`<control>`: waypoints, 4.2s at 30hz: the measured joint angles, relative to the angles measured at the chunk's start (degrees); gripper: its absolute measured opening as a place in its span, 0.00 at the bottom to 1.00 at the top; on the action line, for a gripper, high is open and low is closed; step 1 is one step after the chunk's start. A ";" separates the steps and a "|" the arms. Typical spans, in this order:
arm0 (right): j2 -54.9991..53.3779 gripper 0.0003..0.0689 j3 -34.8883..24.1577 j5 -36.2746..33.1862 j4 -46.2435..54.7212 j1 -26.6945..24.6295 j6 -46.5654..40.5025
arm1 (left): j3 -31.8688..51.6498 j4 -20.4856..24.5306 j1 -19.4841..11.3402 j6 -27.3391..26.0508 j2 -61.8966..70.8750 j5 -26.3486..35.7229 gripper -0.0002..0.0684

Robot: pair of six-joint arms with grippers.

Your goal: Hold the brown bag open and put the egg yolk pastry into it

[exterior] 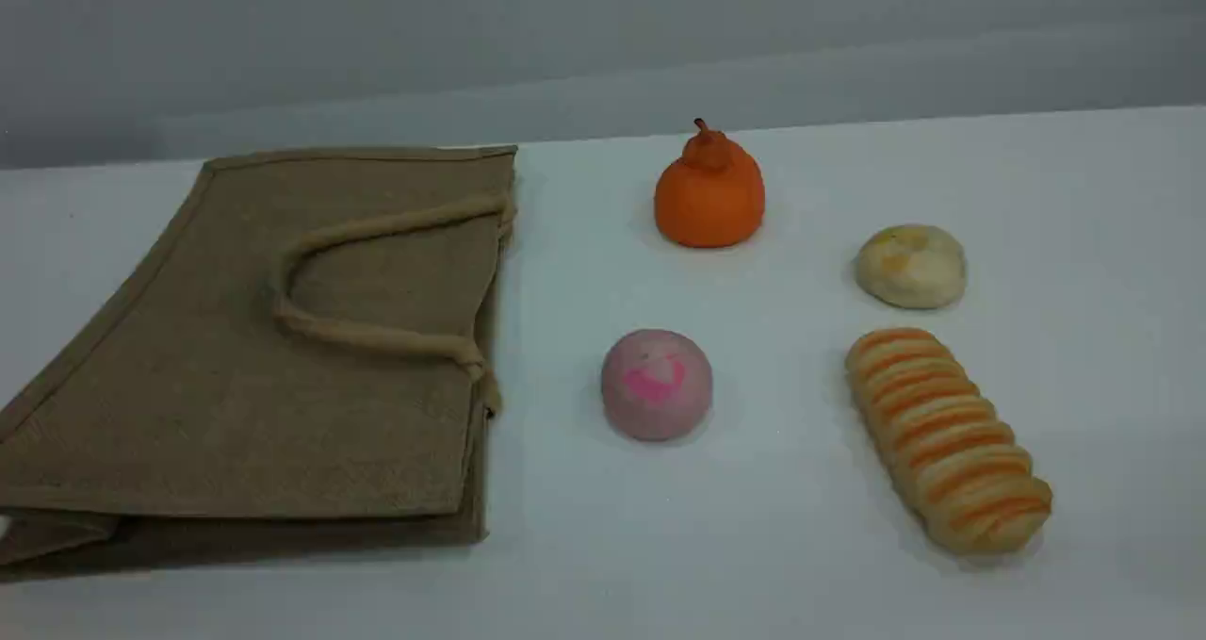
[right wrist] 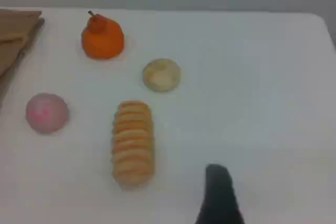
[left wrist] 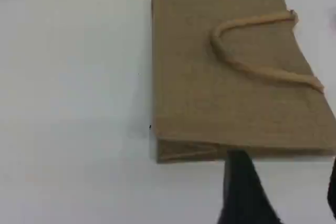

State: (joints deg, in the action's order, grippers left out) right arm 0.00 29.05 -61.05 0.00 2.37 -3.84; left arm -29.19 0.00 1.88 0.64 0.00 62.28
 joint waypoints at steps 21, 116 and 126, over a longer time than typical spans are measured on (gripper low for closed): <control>0.00 0.63 0.00 0.00 0.00 0.00 0.00 | 0.00 0.00 0.00 0.10 0.00 0.00 0.52; -84.09 0.63 17.67 36.06 -63.15 0.00 54.02 | -46.59 -7.93 0.00 6.09 117.80 -29.26 0.52; -84.09 0.63 17.67 36.10 -63.10 0.00 54.02 | -48.20 -9.12 0.00 6.09 122.04 -30.31 0.52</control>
State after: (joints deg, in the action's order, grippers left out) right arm -84.09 46.72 -24.95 -63.10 2.37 50.18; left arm -77.39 -9.12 1.88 6.73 122.04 31.97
